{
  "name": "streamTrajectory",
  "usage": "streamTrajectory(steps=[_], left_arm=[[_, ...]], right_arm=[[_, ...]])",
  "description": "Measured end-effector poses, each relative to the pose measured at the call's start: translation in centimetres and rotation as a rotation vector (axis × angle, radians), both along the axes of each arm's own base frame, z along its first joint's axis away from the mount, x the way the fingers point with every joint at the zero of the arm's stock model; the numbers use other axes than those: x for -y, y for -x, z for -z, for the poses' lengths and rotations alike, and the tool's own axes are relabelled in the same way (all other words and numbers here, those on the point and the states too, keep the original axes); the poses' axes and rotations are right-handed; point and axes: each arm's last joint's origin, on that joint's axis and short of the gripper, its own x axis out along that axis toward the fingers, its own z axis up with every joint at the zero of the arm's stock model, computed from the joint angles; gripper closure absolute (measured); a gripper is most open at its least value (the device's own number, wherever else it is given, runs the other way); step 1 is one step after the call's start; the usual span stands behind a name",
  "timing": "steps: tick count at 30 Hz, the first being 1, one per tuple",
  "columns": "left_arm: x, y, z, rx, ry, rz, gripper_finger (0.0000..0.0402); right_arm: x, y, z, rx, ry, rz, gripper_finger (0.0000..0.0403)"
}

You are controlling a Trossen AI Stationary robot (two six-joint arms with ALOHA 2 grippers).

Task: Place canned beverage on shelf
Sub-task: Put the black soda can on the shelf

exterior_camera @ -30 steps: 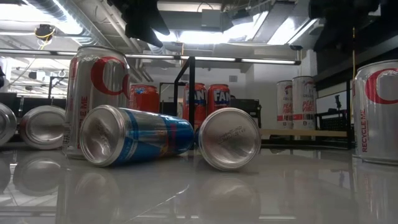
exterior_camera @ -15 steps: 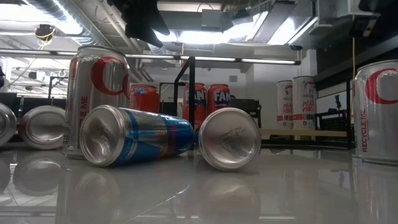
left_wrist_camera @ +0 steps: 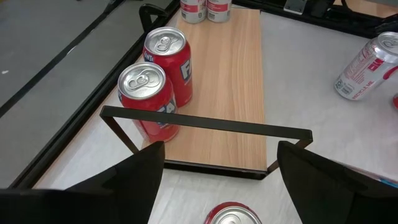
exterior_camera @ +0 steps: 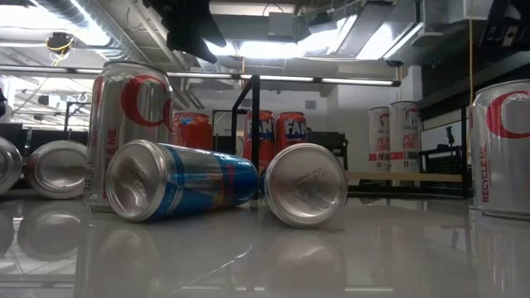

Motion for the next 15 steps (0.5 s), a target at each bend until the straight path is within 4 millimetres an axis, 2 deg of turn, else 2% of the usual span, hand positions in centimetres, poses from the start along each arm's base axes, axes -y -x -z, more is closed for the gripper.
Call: streamTrajectory(steps=[6,15], left_arm=[[-0.01,0.0,-0.01,0.001,0.001,-0.001,0.0099],[-0.01,0.0,0.0,0.008,0.019,-0.016,0.0099]], right_arm=[[-0.01,0.0,0.0,-0.011,-0.011,0.013,0.0157],[-0.02,0.73,-0.49,0.002,-0.053,-0.014,0.0153]])
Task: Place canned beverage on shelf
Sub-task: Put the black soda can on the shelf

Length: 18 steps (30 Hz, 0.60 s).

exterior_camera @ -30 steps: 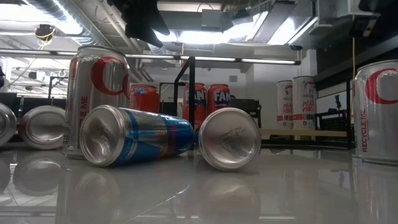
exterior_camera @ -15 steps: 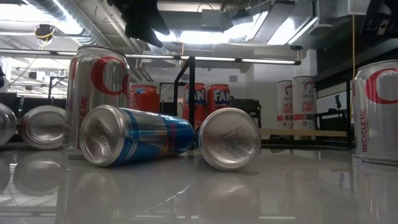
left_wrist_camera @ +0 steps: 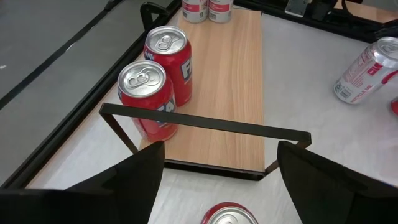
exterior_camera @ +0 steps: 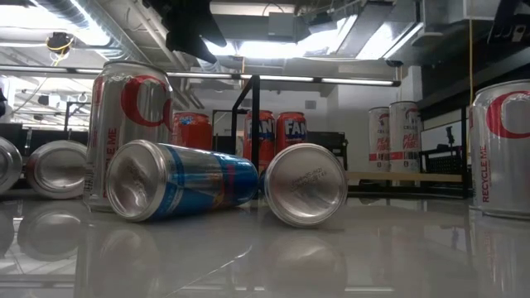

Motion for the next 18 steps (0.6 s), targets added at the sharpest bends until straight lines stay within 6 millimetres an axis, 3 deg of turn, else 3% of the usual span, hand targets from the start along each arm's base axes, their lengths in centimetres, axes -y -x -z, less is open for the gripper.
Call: streamTrajectory(steps=[10,18], left_arm=[[0.0,0.0,0.0,0.0,0.0,0.001,0.0099],[0.0,0.0,0.0,0.001,0.0,0.0,0.0099]], right_arm=[[-1.8,2.5,-3.5,-0.067,0.233,0.045,0.0152],[-6.2,2.9,-1.8,-0.281,0.36,-0.023,0.0152]])
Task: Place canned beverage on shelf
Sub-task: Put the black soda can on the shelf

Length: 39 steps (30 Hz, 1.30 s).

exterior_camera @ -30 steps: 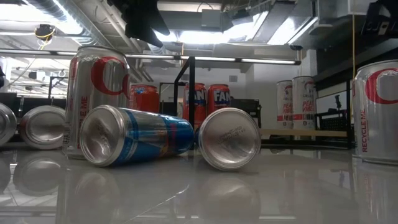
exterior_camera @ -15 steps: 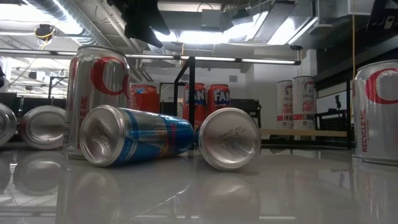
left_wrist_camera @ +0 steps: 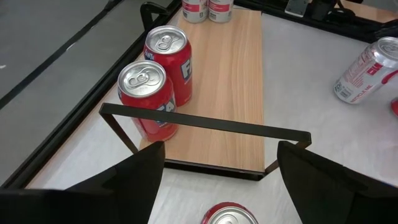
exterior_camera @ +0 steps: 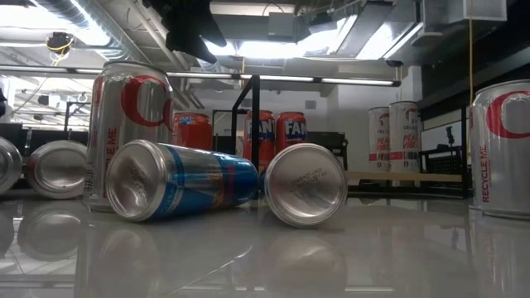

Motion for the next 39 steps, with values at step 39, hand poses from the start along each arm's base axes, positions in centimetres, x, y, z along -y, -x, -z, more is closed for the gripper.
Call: streamTrajectory(steps=[39], left_arm=[[0.0,0.0,0.0,0.006,0.013,-0.012,0.0099]], right_arm=[[-5.0,2.6,2.5,-0.087,0.172,0.035,0.0152]])
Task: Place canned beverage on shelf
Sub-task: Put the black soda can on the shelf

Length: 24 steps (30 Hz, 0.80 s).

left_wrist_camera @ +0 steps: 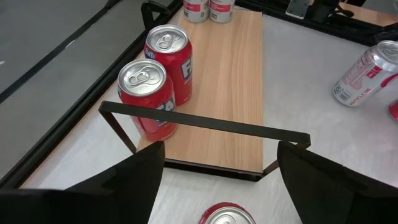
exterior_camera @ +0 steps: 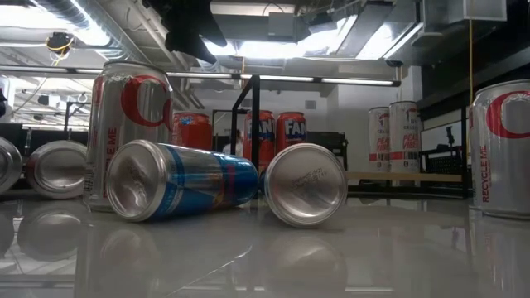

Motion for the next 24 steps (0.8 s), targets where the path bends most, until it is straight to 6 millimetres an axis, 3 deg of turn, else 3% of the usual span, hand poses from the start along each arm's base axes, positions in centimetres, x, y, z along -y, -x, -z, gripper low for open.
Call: streamTrajectory(steps=[24], left_arm=[[0.0,0.0,0.0,0.001,0.003,-0.003,0.0099]], right_arm=[[0.25,0.11,0.06,-0.016,0.021,0.025,0.0152]])
